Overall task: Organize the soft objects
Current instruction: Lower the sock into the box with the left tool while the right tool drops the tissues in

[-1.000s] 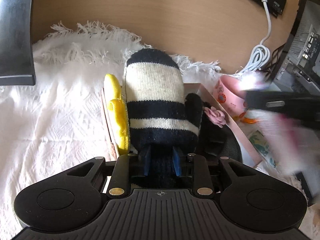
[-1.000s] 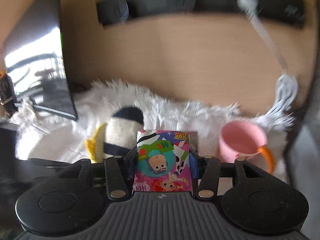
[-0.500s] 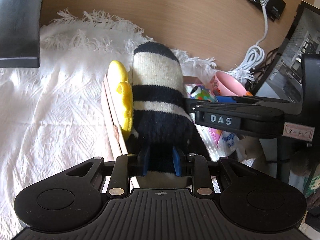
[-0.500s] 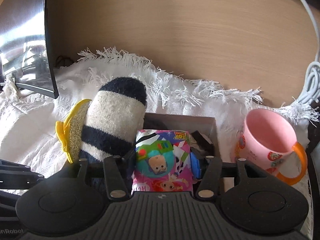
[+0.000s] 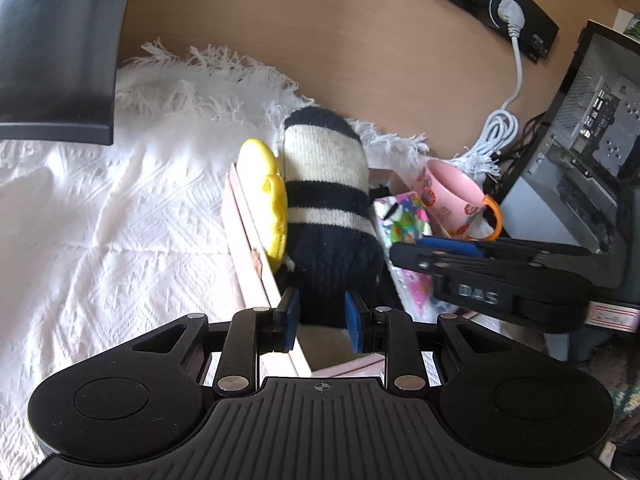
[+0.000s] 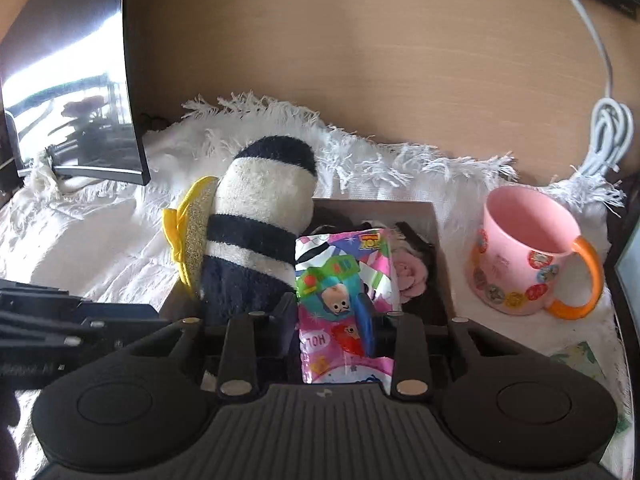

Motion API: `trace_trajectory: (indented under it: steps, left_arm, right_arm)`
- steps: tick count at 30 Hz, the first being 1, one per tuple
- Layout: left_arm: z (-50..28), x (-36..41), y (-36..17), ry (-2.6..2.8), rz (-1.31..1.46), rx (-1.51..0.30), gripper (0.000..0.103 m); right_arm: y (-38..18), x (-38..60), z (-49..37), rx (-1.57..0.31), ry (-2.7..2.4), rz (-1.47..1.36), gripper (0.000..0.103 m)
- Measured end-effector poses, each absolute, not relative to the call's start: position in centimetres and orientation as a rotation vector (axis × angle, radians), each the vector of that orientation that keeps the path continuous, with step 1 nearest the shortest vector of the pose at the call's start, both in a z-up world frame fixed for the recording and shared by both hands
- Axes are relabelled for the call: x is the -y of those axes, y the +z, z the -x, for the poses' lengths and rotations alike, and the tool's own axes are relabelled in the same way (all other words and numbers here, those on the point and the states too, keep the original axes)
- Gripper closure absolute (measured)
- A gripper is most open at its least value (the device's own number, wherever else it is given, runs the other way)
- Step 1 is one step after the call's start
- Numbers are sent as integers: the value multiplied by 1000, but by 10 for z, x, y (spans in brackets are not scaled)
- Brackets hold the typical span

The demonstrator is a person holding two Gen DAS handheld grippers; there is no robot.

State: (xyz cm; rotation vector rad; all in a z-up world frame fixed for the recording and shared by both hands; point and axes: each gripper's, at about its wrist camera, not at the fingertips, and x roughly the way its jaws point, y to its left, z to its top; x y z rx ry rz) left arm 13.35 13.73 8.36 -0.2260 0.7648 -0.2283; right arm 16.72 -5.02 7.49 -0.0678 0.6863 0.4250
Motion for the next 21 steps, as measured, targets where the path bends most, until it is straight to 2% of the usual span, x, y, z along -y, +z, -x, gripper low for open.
trace_trajectory:
  steps: [10,12,14,15,17,21]
  left_arm:
    - [-143,-135,78,-240,200,-779,76]
    - [-143,-134,77,-240,193,-776,76]
    - [-139,-132,79,-235,179,-759,76]
    - [-135,-130,82,-229,167,-739,76]
    - [-125,-126,90,-224,140,-692,76]
    - [-94,-115,105,-182,99,-604,76]
  right_arm:
    - [69,34,-172,-685,423,167,68]
    - [71,36,-170,-699,428,194,63]
    - [77,41,-167,-713,429,187,53]
    - [82,46,-162,-706,425,173,53]
    - [94,57,-150,-673,403,152,42]
    - [105,80,-118,-624,352,144,30]
